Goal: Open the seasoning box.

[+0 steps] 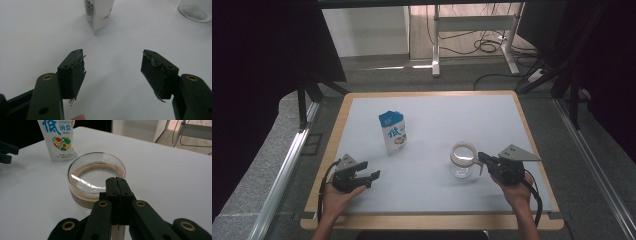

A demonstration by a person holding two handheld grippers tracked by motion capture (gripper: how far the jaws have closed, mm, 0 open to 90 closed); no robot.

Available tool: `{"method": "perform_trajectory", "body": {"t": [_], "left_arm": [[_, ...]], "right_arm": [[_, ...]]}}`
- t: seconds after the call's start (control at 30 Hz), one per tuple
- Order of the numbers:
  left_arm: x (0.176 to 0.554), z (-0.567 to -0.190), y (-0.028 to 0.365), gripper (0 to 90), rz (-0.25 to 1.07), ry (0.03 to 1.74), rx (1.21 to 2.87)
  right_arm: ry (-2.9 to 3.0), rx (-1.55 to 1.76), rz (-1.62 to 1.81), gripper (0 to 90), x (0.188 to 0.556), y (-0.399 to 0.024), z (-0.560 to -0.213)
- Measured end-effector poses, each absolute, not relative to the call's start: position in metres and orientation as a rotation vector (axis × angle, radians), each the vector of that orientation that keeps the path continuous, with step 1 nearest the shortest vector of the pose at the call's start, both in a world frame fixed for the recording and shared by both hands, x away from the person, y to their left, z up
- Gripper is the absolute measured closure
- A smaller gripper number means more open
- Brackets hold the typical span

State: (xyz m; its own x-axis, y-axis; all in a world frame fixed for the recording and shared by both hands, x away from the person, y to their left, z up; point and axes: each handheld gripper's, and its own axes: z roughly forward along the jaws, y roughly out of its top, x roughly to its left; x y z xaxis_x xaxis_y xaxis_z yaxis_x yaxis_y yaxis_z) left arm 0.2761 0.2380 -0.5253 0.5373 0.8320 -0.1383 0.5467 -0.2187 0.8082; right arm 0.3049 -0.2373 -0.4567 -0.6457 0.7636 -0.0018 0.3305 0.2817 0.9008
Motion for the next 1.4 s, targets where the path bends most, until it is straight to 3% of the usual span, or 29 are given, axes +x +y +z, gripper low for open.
{"method": "perform_trajectory", "body": {"t": [0.27, 0.4, 0.5, 0.97, 1.4], "left_arm": [[0.274, -0.523, 0.235, 46.0, 0.402, 1.115, 1.889], [0.274, -0.523, 0.228, 57.8, 0.375, 1.087, 1.893], [0.273, -0.523, 0.223, 61.2, 0.368, 1.071, 1.906], [0.278, -0.514, 0.177, 56.2, 0.305, 0.935, 1.958], [0.297, -0.501, 0.139, 60.7, 0.263, 0.834, 1.975]], "right_arm": [[2.116, 0.984, 1.337, 89.7, 0.304, -0.239, -0.457], [2.114, 0.985, 1.344, 89.7, 0.304, -0.239, -0.458], [2.113, 0.984, 1.345, 89.8, 0.304, -0.239, -0.458], [2.115, 0.982, 1.361, 89.8, 0.305, -0.241, -0.459], [2.114, 0.984, 1.360, 89.8, 0.304, -0.241, -0.459]]}}
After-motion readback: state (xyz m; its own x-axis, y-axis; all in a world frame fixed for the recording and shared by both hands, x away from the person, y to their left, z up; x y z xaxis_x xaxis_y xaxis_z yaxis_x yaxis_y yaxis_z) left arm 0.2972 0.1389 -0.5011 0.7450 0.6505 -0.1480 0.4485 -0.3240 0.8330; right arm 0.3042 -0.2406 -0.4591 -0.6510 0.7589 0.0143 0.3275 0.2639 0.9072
